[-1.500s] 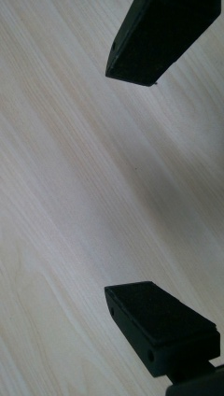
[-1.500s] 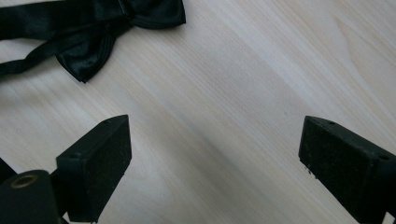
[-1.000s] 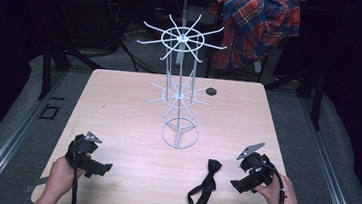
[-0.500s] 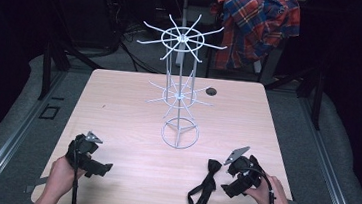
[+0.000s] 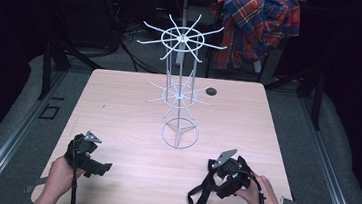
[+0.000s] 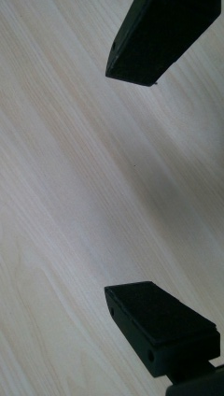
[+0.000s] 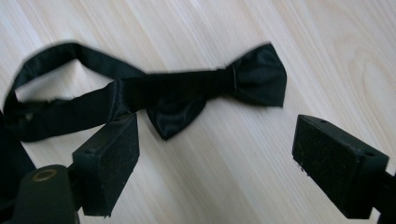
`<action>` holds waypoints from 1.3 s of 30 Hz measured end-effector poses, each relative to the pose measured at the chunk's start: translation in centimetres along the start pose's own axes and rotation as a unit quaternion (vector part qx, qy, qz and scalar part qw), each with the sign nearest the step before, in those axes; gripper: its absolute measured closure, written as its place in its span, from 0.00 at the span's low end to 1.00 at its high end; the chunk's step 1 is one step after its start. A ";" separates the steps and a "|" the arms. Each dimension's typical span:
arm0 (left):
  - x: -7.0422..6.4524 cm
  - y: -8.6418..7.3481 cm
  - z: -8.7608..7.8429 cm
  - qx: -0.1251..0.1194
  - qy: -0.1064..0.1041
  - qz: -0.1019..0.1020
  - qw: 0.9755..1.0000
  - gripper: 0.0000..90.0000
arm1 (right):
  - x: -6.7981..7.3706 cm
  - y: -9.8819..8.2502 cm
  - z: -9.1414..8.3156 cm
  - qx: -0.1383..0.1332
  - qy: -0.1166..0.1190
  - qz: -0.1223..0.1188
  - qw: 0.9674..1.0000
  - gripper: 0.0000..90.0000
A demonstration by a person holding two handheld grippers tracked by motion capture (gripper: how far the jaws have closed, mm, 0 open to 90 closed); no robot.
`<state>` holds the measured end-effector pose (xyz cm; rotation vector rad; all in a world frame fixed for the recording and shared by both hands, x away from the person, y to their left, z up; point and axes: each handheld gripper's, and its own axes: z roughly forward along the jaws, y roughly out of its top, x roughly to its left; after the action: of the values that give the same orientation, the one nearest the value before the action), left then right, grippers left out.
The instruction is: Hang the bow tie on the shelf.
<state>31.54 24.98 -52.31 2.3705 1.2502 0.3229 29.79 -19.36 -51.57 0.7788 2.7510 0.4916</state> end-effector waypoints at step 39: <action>-0.1 0.3 0.5 0.013 -0.007 0.005 1.000 0.00 | 1.2 1.3 0.9 -0.067 -0.016 -0.007 0.998 0.99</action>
<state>31.86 24.66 -52.60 2.3984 1.2427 0.2940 29.62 -17.45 -52.08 0.7281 2.6601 0.6463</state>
